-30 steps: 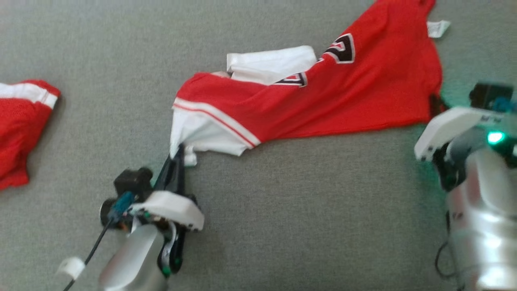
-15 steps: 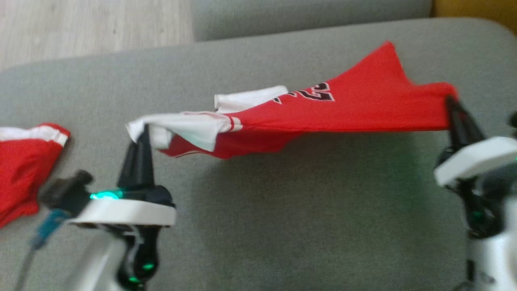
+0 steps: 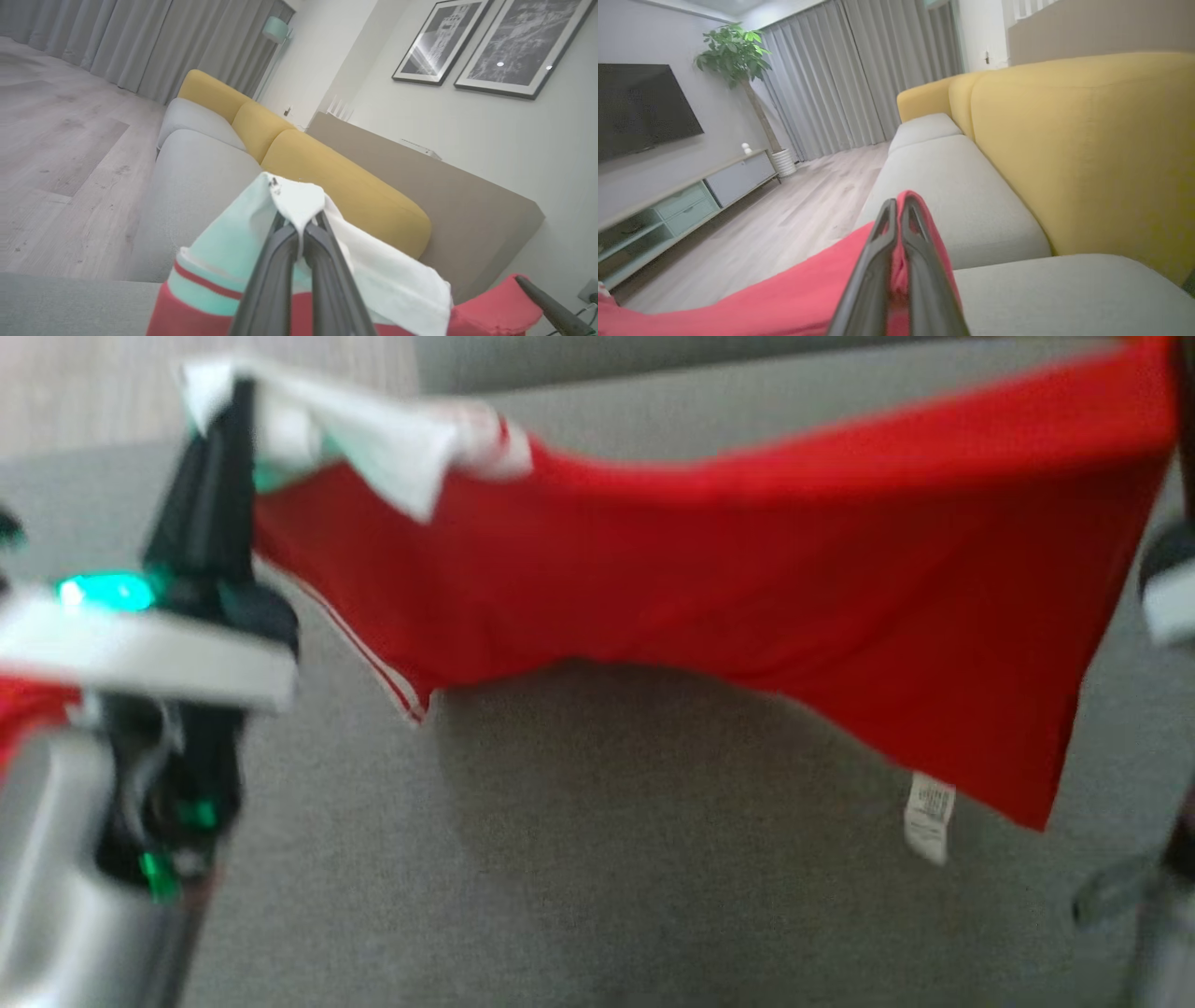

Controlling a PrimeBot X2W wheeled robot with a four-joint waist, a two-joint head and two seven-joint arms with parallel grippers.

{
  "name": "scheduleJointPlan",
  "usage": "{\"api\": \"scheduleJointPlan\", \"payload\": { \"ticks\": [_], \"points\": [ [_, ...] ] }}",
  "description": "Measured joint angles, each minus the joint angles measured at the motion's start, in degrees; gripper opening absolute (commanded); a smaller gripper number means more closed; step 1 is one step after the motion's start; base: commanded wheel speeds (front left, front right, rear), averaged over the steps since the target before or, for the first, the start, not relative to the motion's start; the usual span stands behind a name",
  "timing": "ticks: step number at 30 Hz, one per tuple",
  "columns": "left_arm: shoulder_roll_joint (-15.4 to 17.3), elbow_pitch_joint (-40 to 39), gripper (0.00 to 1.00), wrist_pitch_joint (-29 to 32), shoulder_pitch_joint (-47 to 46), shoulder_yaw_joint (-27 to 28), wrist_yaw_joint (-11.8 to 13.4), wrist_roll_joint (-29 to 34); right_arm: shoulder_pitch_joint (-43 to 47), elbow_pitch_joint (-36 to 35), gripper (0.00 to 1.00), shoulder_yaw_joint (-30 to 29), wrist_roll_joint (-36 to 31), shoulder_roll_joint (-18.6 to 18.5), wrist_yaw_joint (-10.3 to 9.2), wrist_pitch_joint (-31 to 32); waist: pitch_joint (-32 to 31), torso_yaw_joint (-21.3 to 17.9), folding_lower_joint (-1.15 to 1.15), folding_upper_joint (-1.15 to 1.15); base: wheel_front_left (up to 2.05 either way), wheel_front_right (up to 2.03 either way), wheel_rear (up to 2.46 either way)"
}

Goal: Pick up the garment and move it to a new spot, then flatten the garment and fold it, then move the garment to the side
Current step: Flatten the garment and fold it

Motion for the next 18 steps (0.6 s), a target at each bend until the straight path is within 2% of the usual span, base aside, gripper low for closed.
{"api": "scheduleJointPlan", "payload": {
  "ticks": [3, 6, 7, 8, 13, 18],
  "points": [
    [-0.1, 6.5, 0.00, 0.8, -7.5, 0.2, -0.5, 0.2, -8.6, 7.6, 0.00, 0.8, 1.3, -1.3, 0.00, -0.4, 3.7, 0.0, 0.01, 0.00, 0.00, 0.00, 0.00],
    [0.0, 14.3, 0.00, 0.0, -17.3, 0.2, -1.6, 3.3, -17.9, 16.3, 0.00, 1.1, 2.4, -1.4, 0.00, -4.5, 8.0, -0.1, 0.02, 0.00, 0.00, 0.00, 0.00],
    [0.0, 14.3, 0.00, 0.0, -17.3, 0.2, -1.6, 3.3, -17.9, 16.3, 0.00, 1.1, 2.4, -1.4, 0.00, -4.5, 8.0, -0.1, 0.02, 0.00, 0.00, 0.00, 0.00],
    [0.3, 19.4, 0.00, -1.8, -24.8, 0.0, -2.9, 6.4, -25.1, 21.6, 0.00, 2.1, 2.5, -1.5, 0.00, -8.8, 10.9, -0.3, 0.03, 0.00, 0.00, 0.00, 0.00],
    [1.6, 29.4, 0.00, -8.3, -42.4, 0.4, -5.7, 13.7, -42.1, 31.1, 0.00, 4.6, 1.7, -2.4, 0.00, -21.2, 17.1, -1.0, 0.04, -0.01, 0.00, 0.00, 0.00],
    [0.9, 34.6, 0.00, -15.8, -51.0, 0.3, -8.9, 16.7, -48.8, 37.5, 0.00, 8.3, 0.4, -5.0, 0.00, -29.4, 19.4, -1.9, 0.02, -0.01, 0.00, 0.00, 0.00]
  ]
}}
